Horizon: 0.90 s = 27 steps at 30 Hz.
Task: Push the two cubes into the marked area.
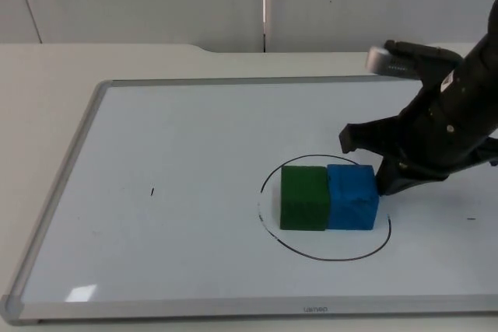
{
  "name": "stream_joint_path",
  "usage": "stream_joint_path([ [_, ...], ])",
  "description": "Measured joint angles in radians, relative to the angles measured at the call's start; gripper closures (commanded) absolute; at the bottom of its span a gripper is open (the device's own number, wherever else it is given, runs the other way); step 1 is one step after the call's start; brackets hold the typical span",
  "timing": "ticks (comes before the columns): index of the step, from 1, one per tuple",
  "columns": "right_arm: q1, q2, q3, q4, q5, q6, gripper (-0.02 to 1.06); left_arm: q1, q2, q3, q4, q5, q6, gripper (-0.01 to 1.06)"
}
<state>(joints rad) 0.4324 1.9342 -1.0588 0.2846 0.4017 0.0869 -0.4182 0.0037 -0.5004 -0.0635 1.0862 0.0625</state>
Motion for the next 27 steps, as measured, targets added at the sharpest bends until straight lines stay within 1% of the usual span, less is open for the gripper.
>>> stream_joint_path([
  [4,0.000,0.000,0.000,-0.028,0.002,0.000,1.04,0.000,0.000,0.000,0.000,0.000,0.000,1.05],
  [8,0.000,-0.012,0.000,-0.118,0.044,0.002,1.04,0.000,0.000,0.000,0.000,0.000,0.000,1.05],
  [9,0.000,-0.012,0.000,-0.118,0.044,0.002,1.04,0.000,0.000,0.000,0.000,0.000,0.000,1.05],
  [12,0.000,-0.071,0.000,-0.187,0.079,0.002,1.04,0.000,0.000,0.000,0.000,0.000,0.000,1.05],
  [13,0.000,-0.071,0.000,-0.187,0.079,0.002,1.04,0.000,0.000,0.000,0.000,0.000,0.000,1.05],
  [14,0.000,-0.121,0.000,-0.218,0.089,0.004,1.04,0.000,0.000,0.000,0.000,0.000,0.000,1.05],
  [16,0.000,-0.197,0.000,-0.244,0.099,0.001,1.04,0.000,0.000,0.000,0.000,0.000,0.000,1.05],
  [17,0.000,-0.197,0.000,-0.244,0.099,0.001,1.04,0.000,0.000,0.000,0.000,0.000,0.000,1.05],
  [21,0.000,-0.381,0.000,-0.285,0.100,0.000,1.04,0.000,0.000,0.000,0.000,0.000,0.000,1.05],
  [22,0.000,-0.381,0.000,-0.285,0.100,0.000,1.04,0.000,0.000,0.000,0.000,0.000,0.000,1.05],
  [26,0.000,-0.591,0.000,-0.302,0.107,-0.016,1.04,0.000,0.000,0.000,0.000,0.000,0.000,1.05],
  [27,0.000,-0.591,0.000,-0.302,0.107,-0.016,1.04,0.000,0.000,0.000,0.000,0.000,0.000,1.05],
])
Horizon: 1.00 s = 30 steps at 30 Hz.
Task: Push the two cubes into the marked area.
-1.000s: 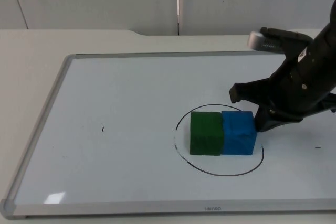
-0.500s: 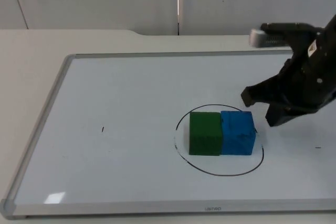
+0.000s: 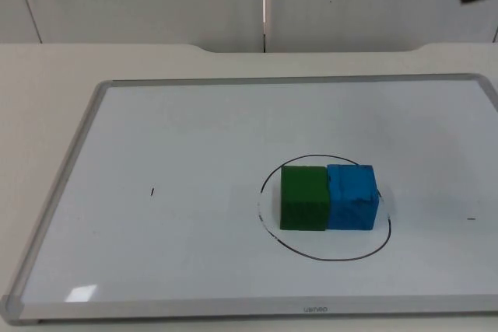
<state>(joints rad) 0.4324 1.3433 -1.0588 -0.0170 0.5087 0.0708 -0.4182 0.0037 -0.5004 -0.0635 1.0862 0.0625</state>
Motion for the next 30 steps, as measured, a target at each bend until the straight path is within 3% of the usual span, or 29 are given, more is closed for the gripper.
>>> stream_joint_path([
  [9,0.000,-0.242,0.000,-0.002,0.047,-0.063,1.04,0.000,0.000,0.000,0.000,0.000,0.000,1.05],
  [18,0.000,-0.307,0.009,-0.002,0.081,-0.110,1.04,0.000,0.000,0.000,0.000,0.000,0.000,1.05],
  [30,0.000,-0.536,0.296,-0.002,0.012,-0.121,1.04,0.000,0.000,0.000,0.006,0.000,-0.004,1.05],
])
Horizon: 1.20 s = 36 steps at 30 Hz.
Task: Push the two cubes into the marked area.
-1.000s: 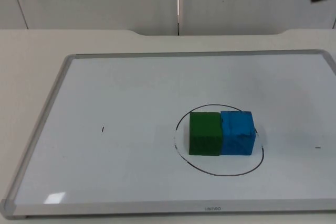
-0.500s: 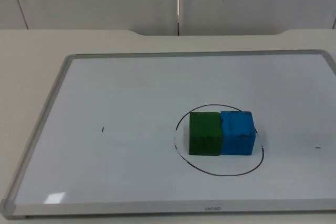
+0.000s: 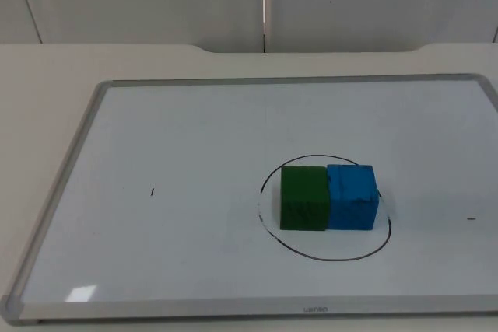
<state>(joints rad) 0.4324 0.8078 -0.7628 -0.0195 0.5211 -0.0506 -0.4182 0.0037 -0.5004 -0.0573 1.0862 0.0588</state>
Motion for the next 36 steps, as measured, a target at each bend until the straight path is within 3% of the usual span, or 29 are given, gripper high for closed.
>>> stream_joint_path([
  [5,0.002,-0.143,0.104,0.000,0.006,0.000,1.04,0.000,0.000,0.000,0.002,0.000,0.000,1.05],
  [14,0.004,-0.370,0.179,0.000,0.139,0.005,1.04,0.000,0.000,0.000,0.002,0.000,0.000,1.05],
  [25,0.004,-0.569,0.191,0.000,0.412,0.003,1.04,0.000,0.000,0.000,0.002,0.000,0.000,1.05],
  [36,0.004,-0.756,0.217,0.000,0.472,0.001,1.04,0.000,0.000,0.000,0.002,0.000,0.000,1.05],
])
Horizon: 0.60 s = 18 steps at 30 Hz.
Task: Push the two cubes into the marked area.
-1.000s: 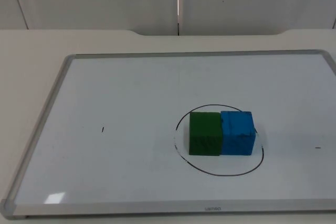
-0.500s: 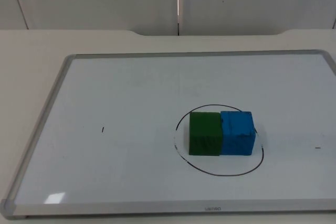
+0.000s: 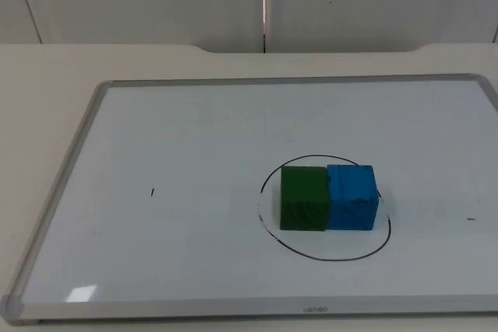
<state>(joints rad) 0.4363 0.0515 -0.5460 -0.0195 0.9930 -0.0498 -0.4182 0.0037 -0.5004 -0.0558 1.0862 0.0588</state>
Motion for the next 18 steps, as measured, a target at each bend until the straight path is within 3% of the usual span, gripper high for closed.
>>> stream_joint_path([
  [13,0.000,-0.047,0.029,-0.004,0.083,-0.003,1.04,0.000,0.000,0.000,0.000,0.000,-0.007,1.05],
  [18,0.000,-0.047,0.029,-0.060,0.086,0.073,1.04,0.000,0.000,0.000,0.003,0.000,-0.007,1.05],
])
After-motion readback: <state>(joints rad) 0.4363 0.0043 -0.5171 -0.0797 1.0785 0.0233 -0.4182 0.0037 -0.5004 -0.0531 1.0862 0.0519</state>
